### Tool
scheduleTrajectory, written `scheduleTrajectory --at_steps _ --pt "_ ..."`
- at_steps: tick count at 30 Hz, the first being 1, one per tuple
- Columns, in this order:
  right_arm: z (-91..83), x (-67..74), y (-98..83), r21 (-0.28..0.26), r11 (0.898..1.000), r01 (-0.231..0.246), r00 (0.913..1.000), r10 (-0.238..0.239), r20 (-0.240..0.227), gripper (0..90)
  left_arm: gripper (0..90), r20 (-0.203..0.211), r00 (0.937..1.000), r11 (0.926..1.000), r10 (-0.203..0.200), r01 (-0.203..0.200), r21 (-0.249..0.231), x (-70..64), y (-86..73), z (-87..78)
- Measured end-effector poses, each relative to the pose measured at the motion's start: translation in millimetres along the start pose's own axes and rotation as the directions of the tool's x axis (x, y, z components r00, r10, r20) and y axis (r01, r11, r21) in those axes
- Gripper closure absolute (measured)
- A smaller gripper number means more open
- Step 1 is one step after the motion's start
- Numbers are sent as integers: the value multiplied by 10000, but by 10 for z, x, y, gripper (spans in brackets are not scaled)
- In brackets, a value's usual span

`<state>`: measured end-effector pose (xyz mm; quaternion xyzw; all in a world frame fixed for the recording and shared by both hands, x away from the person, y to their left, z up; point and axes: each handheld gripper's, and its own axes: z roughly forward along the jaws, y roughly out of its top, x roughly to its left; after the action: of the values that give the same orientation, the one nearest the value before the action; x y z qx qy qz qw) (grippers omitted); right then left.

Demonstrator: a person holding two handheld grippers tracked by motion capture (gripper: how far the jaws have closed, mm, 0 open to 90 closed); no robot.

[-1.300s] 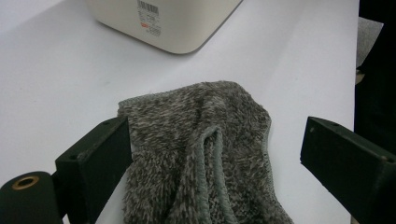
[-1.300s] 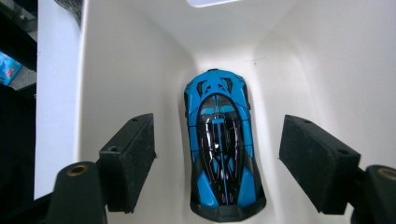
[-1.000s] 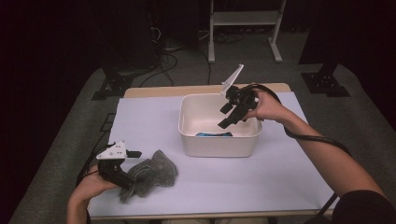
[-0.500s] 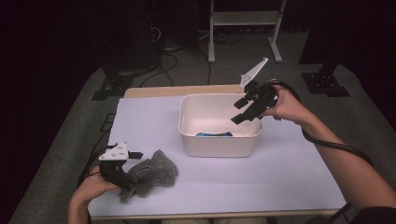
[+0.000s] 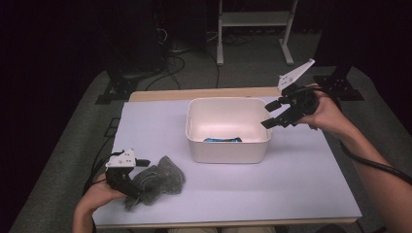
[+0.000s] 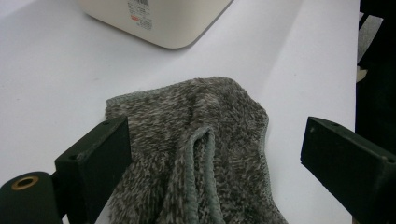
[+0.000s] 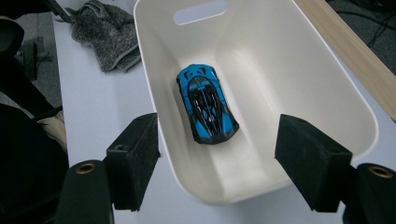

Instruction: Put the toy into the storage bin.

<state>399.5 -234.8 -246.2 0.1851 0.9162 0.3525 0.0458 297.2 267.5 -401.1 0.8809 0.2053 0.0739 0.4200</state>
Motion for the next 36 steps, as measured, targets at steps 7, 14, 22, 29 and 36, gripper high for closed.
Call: scheduleTrajectory --at_steps 7,14,22,29,36 --pt "-104 19 -317 -172 9983 -554 9983 556 165 287 78 46 10000 10000 51 -51 -9 -5 17 30" --pt "-144 34 -567 -326 9938 -1064 9941 1071 197 287 66 25 10000 10000 49 -49 -14 -7 32 54" --pt "-133 52 -778 -315 9894 -1416 9896 1423 191 288 66 -62 9999 9999 104 -104 -86 -15 46 31" --pt "-105 70 -989 -270 9835 -1786 9838 1790 120 288 66 -141 9998 9999 111 -113 -121 -26 56 37" --pt "-53 83 -1185 -333 9767 -2118 9772 2121 61 289 66 -155 9997 9998 198 -199 -85 -38 73 68"
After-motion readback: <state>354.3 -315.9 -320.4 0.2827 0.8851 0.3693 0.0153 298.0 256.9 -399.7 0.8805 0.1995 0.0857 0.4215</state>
